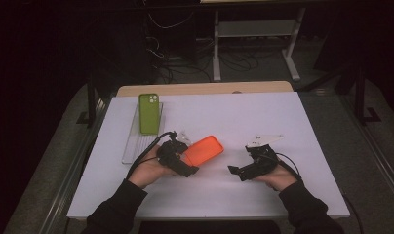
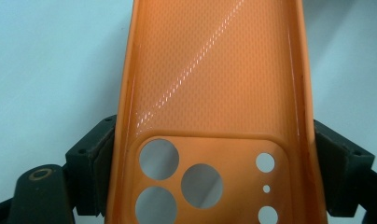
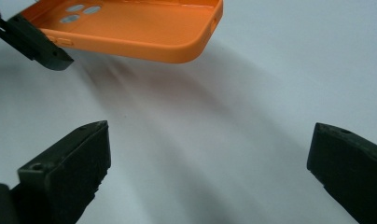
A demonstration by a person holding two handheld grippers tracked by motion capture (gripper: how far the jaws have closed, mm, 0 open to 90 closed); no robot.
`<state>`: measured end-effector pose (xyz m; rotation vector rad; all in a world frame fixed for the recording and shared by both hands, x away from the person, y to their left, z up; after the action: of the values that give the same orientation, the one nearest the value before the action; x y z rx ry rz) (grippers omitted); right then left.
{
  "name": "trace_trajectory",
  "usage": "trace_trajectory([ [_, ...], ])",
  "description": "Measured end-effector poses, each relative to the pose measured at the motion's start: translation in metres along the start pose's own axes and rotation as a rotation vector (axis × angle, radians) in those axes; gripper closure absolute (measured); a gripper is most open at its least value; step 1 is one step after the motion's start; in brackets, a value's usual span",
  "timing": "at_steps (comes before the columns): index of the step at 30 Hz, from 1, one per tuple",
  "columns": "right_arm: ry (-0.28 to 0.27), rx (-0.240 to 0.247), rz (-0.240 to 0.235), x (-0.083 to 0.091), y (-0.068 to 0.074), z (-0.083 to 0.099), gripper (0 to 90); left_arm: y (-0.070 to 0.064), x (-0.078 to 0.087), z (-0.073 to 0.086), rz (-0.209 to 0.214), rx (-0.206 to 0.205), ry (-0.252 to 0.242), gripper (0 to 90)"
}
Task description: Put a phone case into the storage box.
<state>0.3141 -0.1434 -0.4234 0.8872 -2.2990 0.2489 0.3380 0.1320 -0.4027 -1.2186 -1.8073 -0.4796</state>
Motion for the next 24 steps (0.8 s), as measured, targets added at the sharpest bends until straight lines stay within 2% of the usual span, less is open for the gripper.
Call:
trace_trajectory([
  [4,-0.025,-0.004,0.011,-0.004,0.002,-0.001,0.0,0.000,0.000,0.000,-0.001,0.005,0.006,15.7],
  [10,-0.034,0.025,0.036,-0.006,0.004,-0.001,0.0,-0.001,-0.001,0.000,0.001,0.012,0.006,15.7],
  [16,-0.033,0.090,0.082,-0.008,0.009,-0.001,0.0,-0.001,-0.001,0.000,0.003,0.009,0.010,15.7],
  [18,-0.035,0.134,0.104,-0.009,0.010,-0.001,0.0,-0.002,-0.002,0.000,0.002,0.019,0.000,15.7],
  [21,-0.042,0.150,0.122,-0.009,0.012,-0.001,0.0,-0.001,-0.001,0.001,0.004,0.015,0.003,15.8],
  [24,-0.051,0.203,0.162,-0.009,0.014,-0.002,0.0,0.000,0.001,0.000,0.003,0.003,0.012,15.8],
])
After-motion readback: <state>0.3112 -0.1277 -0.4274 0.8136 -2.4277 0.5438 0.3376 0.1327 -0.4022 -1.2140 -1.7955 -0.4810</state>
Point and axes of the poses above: each handheld gripper's, and its own axes: x roughly backward along the jaws, z roughly out of its underside, y roughly to its left, the point moved 1 cm from there along -x, roughly forward along the jaws, and after that the axes turned 8 degrees about z, right-handed, at the moved point
